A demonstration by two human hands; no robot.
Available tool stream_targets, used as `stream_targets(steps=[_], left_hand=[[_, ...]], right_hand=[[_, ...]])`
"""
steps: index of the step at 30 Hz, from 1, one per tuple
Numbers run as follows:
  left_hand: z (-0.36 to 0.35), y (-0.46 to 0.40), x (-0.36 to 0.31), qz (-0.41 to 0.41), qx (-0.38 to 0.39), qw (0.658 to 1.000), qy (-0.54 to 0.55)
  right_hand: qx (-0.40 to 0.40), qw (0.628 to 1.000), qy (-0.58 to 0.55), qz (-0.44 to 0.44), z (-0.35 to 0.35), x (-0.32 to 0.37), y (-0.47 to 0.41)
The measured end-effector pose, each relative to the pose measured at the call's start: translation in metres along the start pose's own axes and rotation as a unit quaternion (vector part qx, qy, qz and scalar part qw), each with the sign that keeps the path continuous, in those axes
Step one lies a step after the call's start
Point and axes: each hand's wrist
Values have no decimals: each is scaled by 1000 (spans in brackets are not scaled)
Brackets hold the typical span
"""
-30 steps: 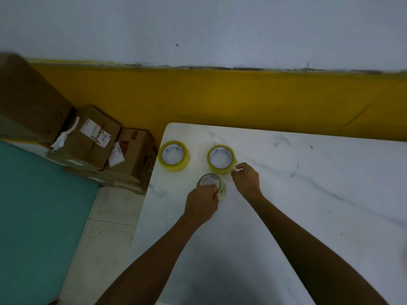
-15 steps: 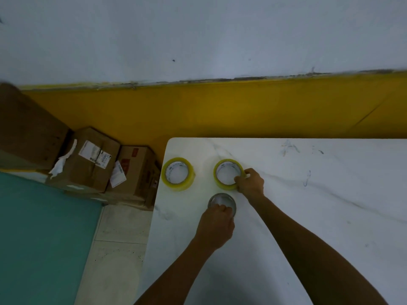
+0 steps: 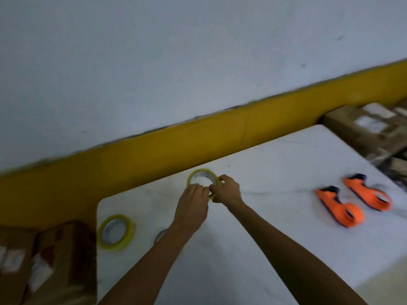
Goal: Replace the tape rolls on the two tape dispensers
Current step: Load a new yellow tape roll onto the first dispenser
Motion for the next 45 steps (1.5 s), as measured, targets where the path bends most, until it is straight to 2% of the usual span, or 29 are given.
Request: stream_targets(steps=[3,5,11,14,17,21,24,28,32,41,45], left_hand=[[12,-15,-43,-40,7,999,-16],[16,-18,-72,-54,23,998,15],[33,-35,-159,-79,-4,973,217],[47,-49,-212,-96,-6,944,317],[57,-59,-272,-76,22,919,387],[47,-70,-348,-23,48,907,417],[32,-72,-397,0,70,899,433],[16,-70,-456,44,99,871,480],[9,-67,-496,65,107,869,480],[-11,-93,-526,96,123,872,465],[-28,-119,-526,140,132,853,486]], right_hand=[[-53,999,-1,0,52,-6,16],[-78,997,-3,-2,83,-14,26],[-176,983,-57,23,174,-52,63],[-193,968,-161,13,218,-73,79],[-237,947,-218,13,255,-97,84],[-295,919,-259,-18,306,-135,89],[-302,912,-274,-39,347,-169,95],[-295,918,-261,-37,391,-219,95],[-278,923,-264,-30,421,-251,94],[-225,937,-264,-42,452,-275,60],[-188,950,-241,-60,461,-274,25]])
Point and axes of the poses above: each hand's wrist, its own y-axis away from the middle knuckle, its own z-axis out of the back of the hand, x = y × z
